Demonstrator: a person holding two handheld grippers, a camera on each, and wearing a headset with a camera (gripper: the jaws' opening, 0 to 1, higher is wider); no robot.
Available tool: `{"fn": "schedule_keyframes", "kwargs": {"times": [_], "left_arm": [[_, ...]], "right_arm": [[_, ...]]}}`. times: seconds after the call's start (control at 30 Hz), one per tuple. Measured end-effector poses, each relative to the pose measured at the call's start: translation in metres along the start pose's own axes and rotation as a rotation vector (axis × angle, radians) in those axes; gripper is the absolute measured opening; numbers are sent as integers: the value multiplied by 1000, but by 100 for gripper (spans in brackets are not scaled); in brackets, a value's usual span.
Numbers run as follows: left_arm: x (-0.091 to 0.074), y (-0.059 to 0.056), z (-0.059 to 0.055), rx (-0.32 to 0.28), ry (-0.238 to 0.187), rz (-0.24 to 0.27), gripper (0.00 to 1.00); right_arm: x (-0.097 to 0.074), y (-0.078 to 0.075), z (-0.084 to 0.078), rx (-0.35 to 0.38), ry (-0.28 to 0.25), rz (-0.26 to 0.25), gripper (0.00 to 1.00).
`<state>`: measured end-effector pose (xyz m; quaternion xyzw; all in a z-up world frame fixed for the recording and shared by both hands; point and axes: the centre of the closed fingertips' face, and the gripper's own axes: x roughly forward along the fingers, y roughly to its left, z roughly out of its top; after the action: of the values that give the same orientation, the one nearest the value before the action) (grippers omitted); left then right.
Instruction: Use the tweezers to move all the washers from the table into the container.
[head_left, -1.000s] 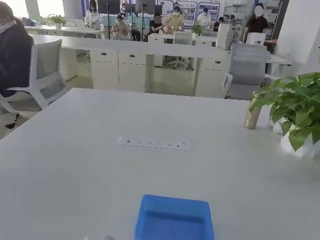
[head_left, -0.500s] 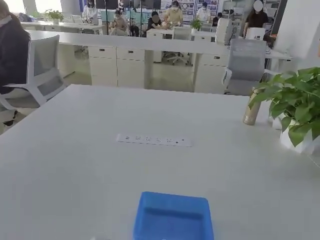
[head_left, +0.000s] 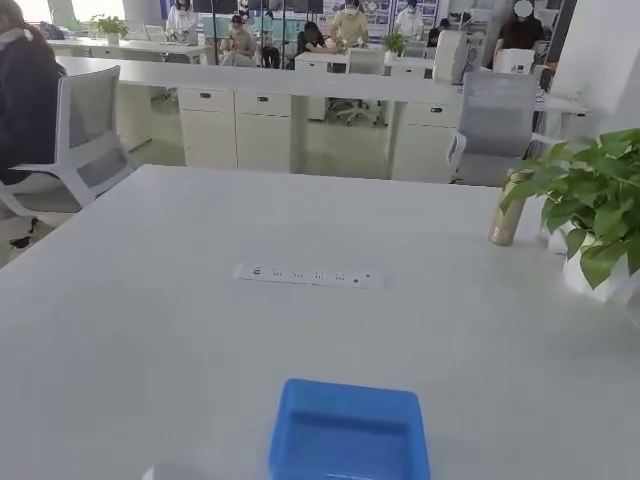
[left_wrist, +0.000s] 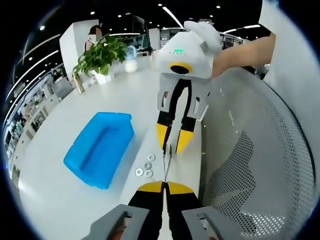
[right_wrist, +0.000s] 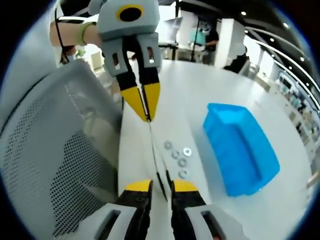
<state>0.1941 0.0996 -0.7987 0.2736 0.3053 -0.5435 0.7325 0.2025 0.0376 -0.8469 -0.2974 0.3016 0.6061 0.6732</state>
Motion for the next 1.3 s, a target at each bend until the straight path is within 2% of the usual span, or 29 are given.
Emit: {"fn": "schedule_keyframes", "kwargs": {"times": [0.07, 0.2, 0.33, 0.47, 0.6, 0.7, 0.87, 0.97, 1.13, 1.3], "left_arm": [[-8, 0, 6, 16, -10, 19, 0], [-22, 0, 18, 36, -26, 29, 0], [-29, -1, 20, 64, -4, 35, 0], [-31, -6, 26, 90, 2, 13, 0], [-30, -11, 28, 148, 45, 2, 0], [-28, -14, 31, 166, 53, -2, 0], [-29, -14, 32, 186, 60, -11, 0], [-33, -11, 33, 208, 70, -8, 0], [-40, 0, 35, 227, 78, 8, 0], [-39, 9, 33, 222, 87, 0, 0]], "right_arm": [[-1, 3, 5, -13, -22, 19, 11], [3, 4, 12, -34, -39, 20, 13], [10, 2, 15, -39, -45, 22, 14], [13, 5, 29, -47, -72, 24, 15], [18, 10, 37, -88, -72, 30, 15], [22, 14, 41, -91, -84, 59, 14], [28, 15, 40, -125, -66, 53, 7], [31, 10, 47, -98, -92, 48, 7], [32, 0, 59, -101, -119, 15, 7], [40, -3, 64, -99, -129, 21, 7]]}}
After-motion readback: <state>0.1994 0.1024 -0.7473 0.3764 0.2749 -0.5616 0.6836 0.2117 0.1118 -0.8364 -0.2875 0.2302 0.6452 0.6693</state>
